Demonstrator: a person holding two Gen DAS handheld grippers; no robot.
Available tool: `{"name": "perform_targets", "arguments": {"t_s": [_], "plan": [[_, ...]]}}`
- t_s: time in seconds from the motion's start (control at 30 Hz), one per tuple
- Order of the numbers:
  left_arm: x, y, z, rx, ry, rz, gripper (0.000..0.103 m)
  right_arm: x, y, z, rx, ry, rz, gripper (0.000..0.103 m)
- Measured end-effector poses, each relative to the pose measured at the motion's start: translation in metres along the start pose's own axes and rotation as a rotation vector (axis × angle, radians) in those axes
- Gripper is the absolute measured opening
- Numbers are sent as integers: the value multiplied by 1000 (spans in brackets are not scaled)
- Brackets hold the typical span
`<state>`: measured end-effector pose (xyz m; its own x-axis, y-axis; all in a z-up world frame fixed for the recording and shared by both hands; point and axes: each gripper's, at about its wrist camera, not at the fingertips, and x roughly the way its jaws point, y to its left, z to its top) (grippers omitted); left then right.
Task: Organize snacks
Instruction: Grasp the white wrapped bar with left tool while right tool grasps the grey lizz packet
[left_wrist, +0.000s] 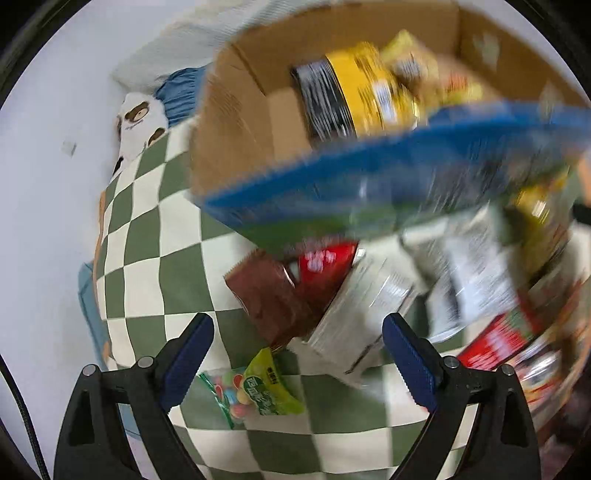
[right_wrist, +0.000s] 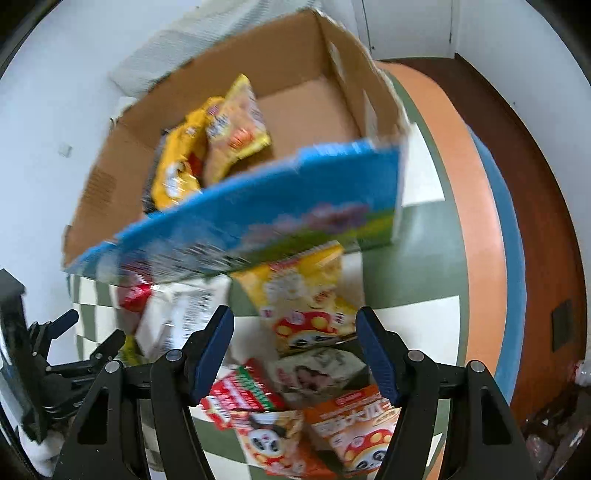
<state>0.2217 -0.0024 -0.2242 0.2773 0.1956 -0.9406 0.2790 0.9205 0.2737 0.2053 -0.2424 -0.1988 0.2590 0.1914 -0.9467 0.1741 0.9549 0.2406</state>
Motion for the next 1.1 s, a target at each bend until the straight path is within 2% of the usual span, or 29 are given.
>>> {"name": "perform_targets", "arguments": {"t_s": [0.1, 0.27, 0.33, 0.37, 0.43, 0.53, 0.6, 0.83, 0.93, 1.07, 1.1], "plan": [[21, -15, -6, 95, 26, 23, 94, 11, -2, -6, 4, 16, -16, 71], [34, -36, -2, 215, 12, 37, 94, 17, 20, -19, -29, 26, 39, 71], [34, -48, 0, 273, -9, 22, 86, 21, 31, -25, -42, 38, 49, 71], [35, -52, -1, 293, -5, 14, 76, 24, 36, -27, -45, 44, 55, 71], [38, -58, -3, 306, 8, 12, 68, 30, 48, -32, -48, 60, 69, 71], [40, -51, -10, 233, 37, -40, 52, 34, 57, -38, -46, 62, 75, 69], [44, -39, -20, 140, 80, -85, 45, 35, 62, -39, -52, 65, 75, 69], [50, -4, -59, -126, 166, -172, 45, 54, 84, -35, -73, 69, 63, 69], [56, 5, -77, -186, 184, -181, 46, 75, 107, -28, -94, 88, 43, 69], [53, 14, -94, -206, 180, -181, 47, 106, 130, -24, -185, 112, -52, 69], [46, 17, -97, -203, 166, -181, 47, 109, 134, -27, -211, 110, -66, 66]]}}
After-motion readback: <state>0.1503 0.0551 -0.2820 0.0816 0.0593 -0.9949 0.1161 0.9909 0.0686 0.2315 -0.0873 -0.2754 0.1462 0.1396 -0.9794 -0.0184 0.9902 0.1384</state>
